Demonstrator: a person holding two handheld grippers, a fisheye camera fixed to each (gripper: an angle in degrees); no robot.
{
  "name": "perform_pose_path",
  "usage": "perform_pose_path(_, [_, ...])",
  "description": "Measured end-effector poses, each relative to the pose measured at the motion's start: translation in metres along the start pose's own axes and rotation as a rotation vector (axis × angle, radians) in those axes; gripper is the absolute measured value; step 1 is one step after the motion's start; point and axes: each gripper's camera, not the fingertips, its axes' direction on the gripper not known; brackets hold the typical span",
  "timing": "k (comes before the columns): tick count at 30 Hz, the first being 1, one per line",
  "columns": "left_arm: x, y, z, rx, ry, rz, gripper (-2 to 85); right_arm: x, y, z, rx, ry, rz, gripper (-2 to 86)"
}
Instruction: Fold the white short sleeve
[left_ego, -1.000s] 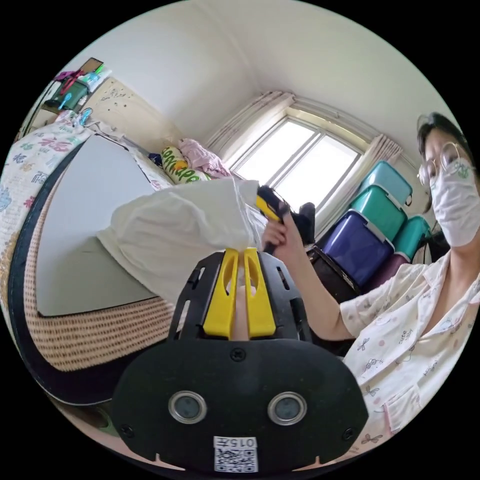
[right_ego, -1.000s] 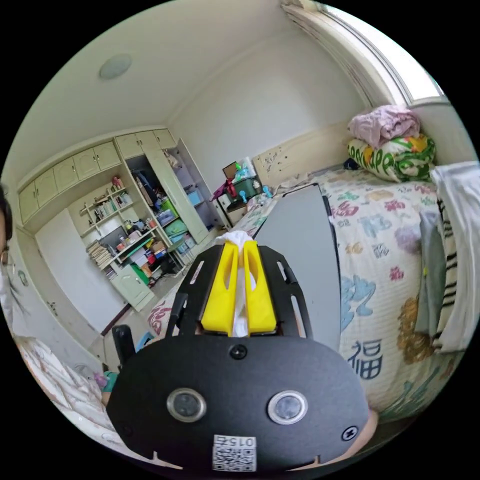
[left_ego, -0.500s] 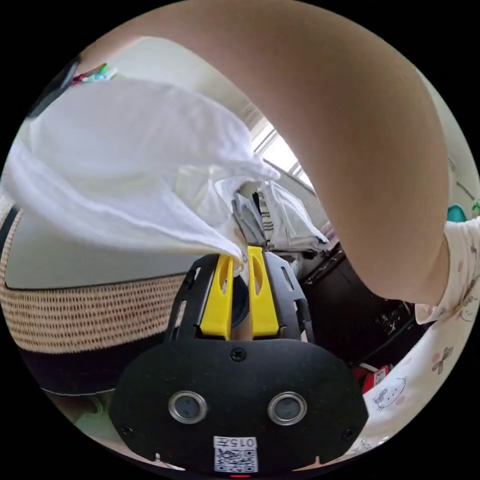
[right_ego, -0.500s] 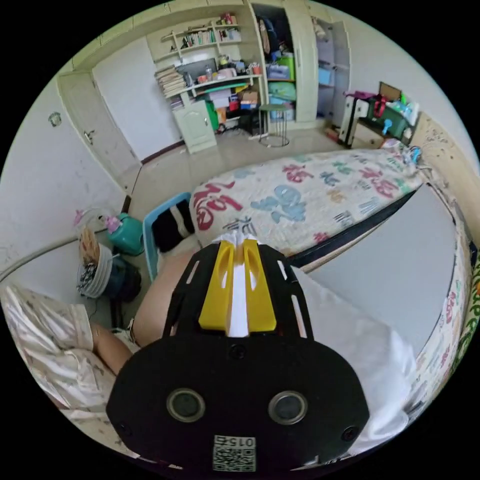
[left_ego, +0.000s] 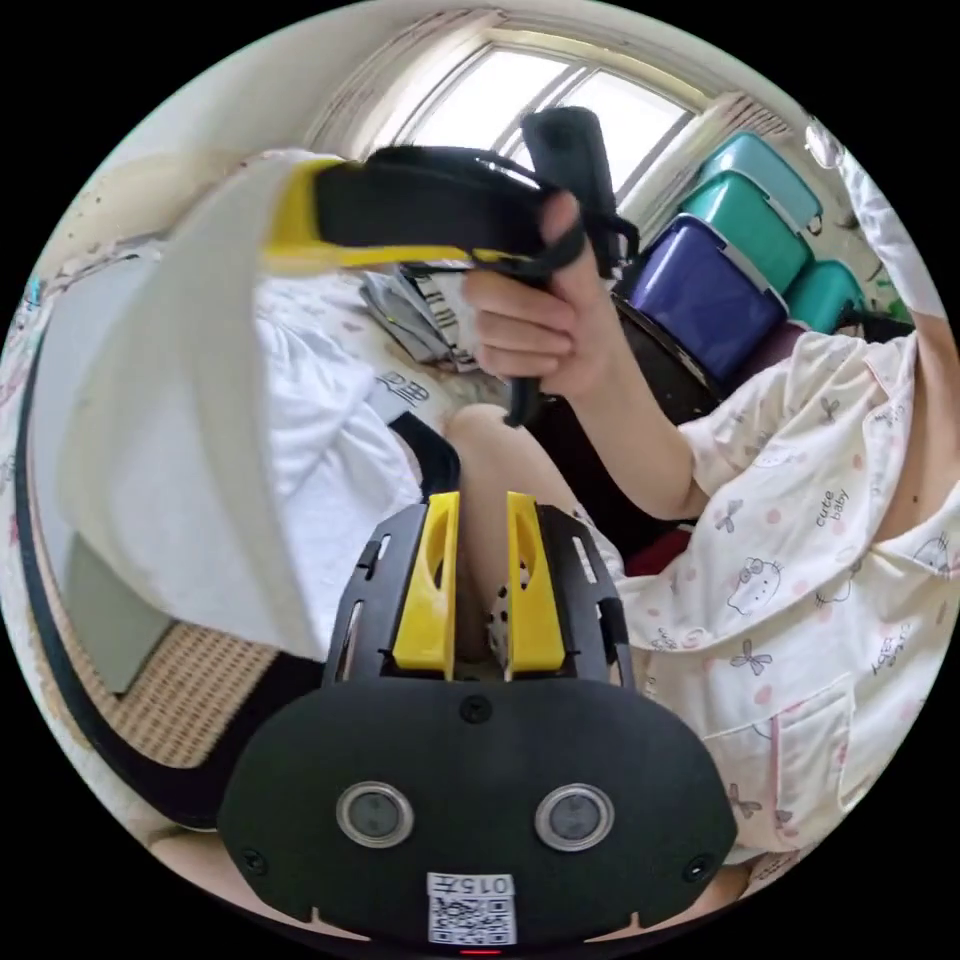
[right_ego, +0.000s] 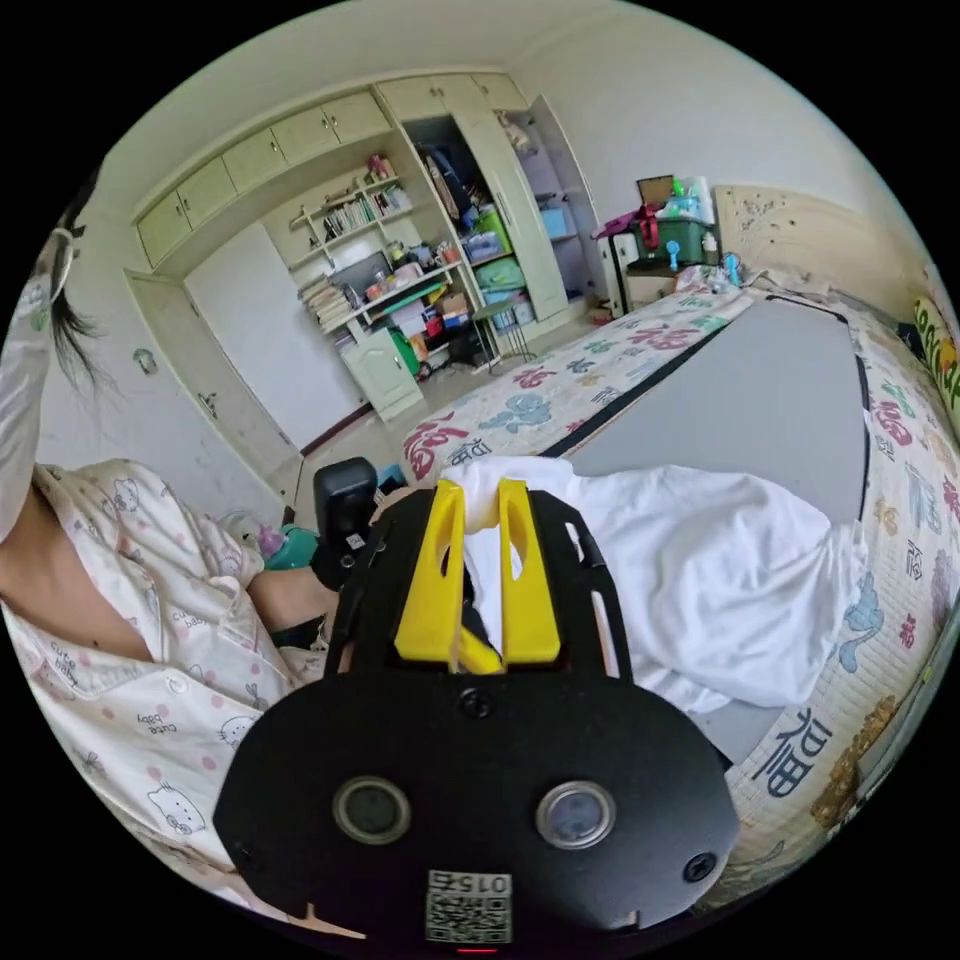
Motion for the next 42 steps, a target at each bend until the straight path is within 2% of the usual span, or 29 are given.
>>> perform_pose_path(2, [-0.026,-0.015,0.009,0.029,-0.114,-0.062,9.6,-0.001,-0.005,-0.024,0.057,0.021,-0.006,6.2])
perform_pose_path(6, [-0.075,-0.023,0.014,0.235,-0.254,-0.255,10.0,0.003,-0.007,-0.054,0.086,0.134,0.004,7.0])
perform_pose_path(13, [-0.106,0.021,0.011,0.456,-0.648,-0.536,9.3,0.072,-0.006,-0.085,0.182,0.078,0.218,6.1])
perform_pose_path(16, [-0.113,0.043,0.000,0.522,-0.725,-0.643,9.2,0.103,-0.009,-0.090,0.171,0.126,0.311,6.8])
perform_pose_path(18, [-0.115,0.049,-0.006,0.533,-0.770,-0.662,9.4,0.124,-0.008,-0.094,0.179,0.213,0.401,7.8])
perform_pose_path(21, [-0.096,0.052,-0.012,0.632,-0.830,-0.577,10.3,0.169,-0.008,-0.098,0.169,0.360,0.603,10.3])
perform_pose_path(24, [-0.080,0.046,-0.013,0.650,-0.947,-0.524,10.6,0.208,-0.015,-0.100,0.169,0.404,0.721,12.4])
perform_pose_path(29, [-0.090,0.018,-0.003,0.629,-0.943,-0.475,11.2,0.265,-0.040,-0.083,0.152,0.375,0.817,11.3])
perform_pose_path(32, [-0.116,0.047,-0.025,0.806,-0.841,-0.674,11.3,0.280,-0.055,-0.065,0.087,0.402,0.818,7.0])
perform_pose_path(34, [-0.137,0.084,-0.047,0.882,-0.691,-0.784,11.3,0.274,-0.060,-0.058,0.057,0.465,0.805,4.4])
perform_pose_path(35, [-0.134,0.087,-0.050,0.883,-0.690,-0.769,11.3,0.271,-0.060,-0.057,0.058,0.473,0.796,3.9])
perform_pose_path(37, [-0.104,0.070,-0.049,0.833,-0.837,-0.618,11.3,0.255,-0.057,-0.059,0.101,0.459,0.766,2.5])
perform_pose_path(39, [-0.091,0.054,-0.042,0.806,-0.865,-0.512,11.3,0.231,-0.058,-0.063,0.173,0.424,0.703,1.8])
perform_pose_path(42, [-0.104,0.029,-0.030,0.759,-0.693,-0.415,12.0,0.170,-0.078,-0.052,0.256,0.297,0.492,1.3])
